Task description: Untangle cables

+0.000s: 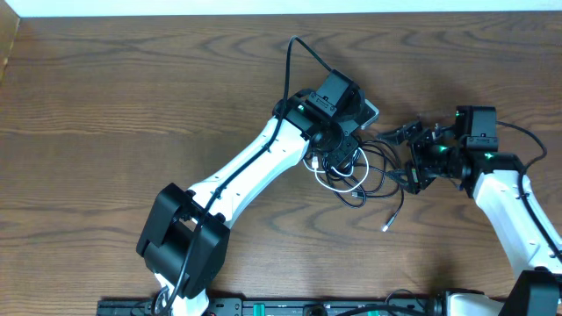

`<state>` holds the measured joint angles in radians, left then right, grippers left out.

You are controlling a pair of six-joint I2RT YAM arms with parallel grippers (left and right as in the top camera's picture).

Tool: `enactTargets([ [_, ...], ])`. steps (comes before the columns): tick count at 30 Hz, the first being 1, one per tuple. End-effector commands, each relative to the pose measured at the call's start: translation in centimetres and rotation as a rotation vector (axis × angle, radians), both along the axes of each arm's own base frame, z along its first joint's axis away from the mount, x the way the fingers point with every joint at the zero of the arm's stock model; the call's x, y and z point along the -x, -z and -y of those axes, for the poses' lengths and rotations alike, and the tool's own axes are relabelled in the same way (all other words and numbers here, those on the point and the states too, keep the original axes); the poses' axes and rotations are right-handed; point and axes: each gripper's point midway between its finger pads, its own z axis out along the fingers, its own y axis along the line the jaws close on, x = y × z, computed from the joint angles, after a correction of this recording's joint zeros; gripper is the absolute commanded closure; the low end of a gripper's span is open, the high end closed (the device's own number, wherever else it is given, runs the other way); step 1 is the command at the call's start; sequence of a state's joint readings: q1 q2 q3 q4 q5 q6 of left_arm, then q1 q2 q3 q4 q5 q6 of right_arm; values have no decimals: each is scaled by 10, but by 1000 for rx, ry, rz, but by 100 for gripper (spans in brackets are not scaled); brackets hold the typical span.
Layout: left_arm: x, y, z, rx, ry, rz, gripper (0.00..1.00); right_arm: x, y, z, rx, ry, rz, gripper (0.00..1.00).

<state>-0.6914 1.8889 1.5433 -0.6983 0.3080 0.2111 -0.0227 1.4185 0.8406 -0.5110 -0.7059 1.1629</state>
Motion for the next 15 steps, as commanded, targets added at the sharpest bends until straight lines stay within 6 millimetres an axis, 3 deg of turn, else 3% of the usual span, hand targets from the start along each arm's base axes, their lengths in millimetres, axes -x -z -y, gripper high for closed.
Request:
enactTargets([
  [1, 0, -4, 4, 5, 22, 19, 93, 1, 13, 3, 49, 57, -45, 27],
  [8, 15, -5, 16, 24, 65, -5, 93, -1, 28, 1, 89, 97, -79, 29],
  [12, 17, -4, 16, 20, 68, -9, 93, -3, 41, 10, 147, 123, -99, 29],
  [15, 19, -3, 14, 12, 71, -16, 93, -3, 55, 19, 198, 147, -130, 44],
])
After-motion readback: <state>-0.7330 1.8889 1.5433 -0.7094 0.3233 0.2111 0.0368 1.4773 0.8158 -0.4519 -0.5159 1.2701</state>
